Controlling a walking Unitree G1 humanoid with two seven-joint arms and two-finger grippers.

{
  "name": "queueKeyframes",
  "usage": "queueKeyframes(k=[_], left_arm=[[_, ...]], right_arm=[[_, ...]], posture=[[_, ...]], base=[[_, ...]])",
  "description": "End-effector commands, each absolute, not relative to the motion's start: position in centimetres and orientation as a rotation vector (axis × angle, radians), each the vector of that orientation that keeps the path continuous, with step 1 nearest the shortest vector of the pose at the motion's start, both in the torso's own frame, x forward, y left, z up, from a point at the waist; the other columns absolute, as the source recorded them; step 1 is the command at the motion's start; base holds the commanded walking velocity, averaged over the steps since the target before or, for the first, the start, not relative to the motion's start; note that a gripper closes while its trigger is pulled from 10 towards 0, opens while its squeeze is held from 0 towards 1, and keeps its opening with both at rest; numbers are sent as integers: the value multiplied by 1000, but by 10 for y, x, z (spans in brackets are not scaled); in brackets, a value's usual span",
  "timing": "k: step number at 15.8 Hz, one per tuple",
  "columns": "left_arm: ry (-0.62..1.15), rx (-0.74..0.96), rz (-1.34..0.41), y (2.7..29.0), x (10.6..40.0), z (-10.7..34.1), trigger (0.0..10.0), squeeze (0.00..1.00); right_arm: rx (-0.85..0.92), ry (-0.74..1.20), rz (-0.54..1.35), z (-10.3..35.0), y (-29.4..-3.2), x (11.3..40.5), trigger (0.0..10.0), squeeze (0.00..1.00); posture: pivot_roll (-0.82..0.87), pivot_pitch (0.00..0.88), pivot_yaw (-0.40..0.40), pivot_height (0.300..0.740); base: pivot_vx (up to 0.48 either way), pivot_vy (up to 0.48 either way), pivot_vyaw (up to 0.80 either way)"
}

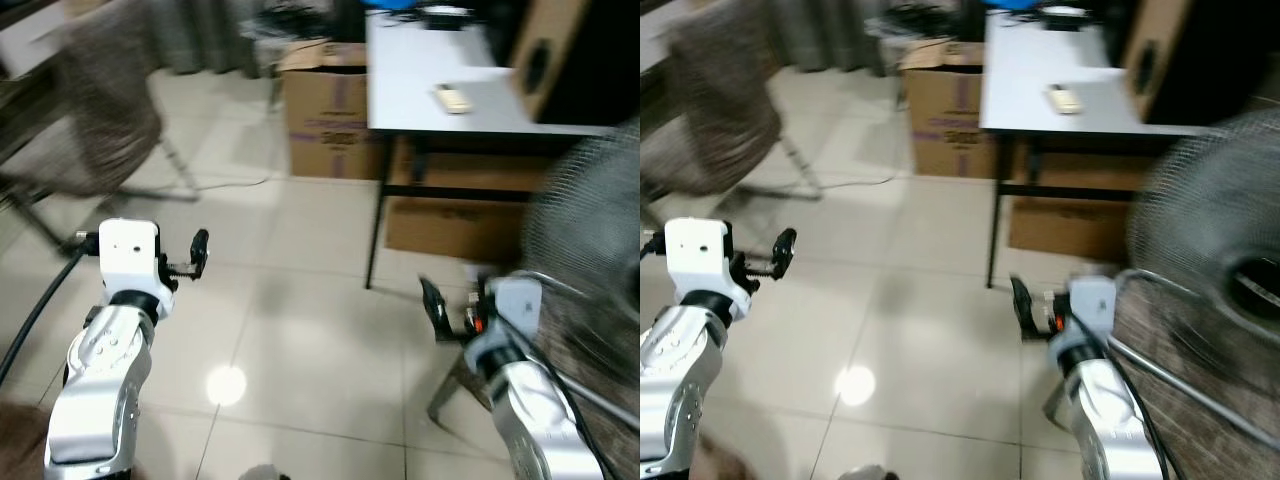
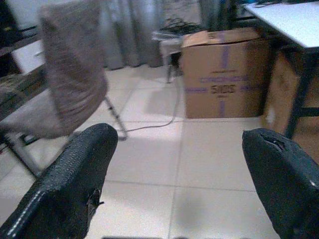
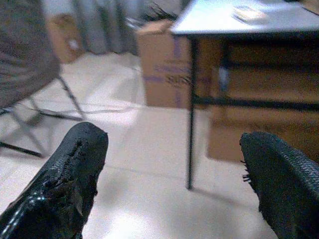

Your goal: Move the pillow to the sofa from floor

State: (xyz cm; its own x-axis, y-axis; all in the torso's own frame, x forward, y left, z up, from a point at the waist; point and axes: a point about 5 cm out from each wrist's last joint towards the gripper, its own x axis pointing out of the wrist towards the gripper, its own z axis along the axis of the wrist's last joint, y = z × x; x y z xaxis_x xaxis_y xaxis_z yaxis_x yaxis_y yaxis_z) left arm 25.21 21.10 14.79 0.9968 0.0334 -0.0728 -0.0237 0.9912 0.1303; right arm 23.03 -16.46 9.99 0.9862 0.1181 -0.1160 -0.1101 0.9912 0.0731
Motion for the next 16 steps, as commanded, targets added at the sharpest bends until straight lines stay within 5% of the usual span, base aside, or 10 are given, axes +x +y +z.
queueKeyframes(k=[1, 9, 16], left_arm=[[72, 150, 11, 211, 252, 147, 10000, 1000], [63, 143, -51, 188, 256, 139, 10000, 1000], [39, 129, -16, 183, 259, 141, 10000, 1000]], right_arm=[[65, 105, 122, 106, -161, 232, 10000, 1000], [90, 49, 2, 118, -179, 232, 10000, 1000], [141, 78, -2, 122, -183, 241, 10000, 1000]], posture=[[-3, 0, 46, 740], [-50, 0, 96, 740], [-53, 0, 47, 740]], base=[[0, 0, 800], [0, 0, 800], [0, 0, 800]])
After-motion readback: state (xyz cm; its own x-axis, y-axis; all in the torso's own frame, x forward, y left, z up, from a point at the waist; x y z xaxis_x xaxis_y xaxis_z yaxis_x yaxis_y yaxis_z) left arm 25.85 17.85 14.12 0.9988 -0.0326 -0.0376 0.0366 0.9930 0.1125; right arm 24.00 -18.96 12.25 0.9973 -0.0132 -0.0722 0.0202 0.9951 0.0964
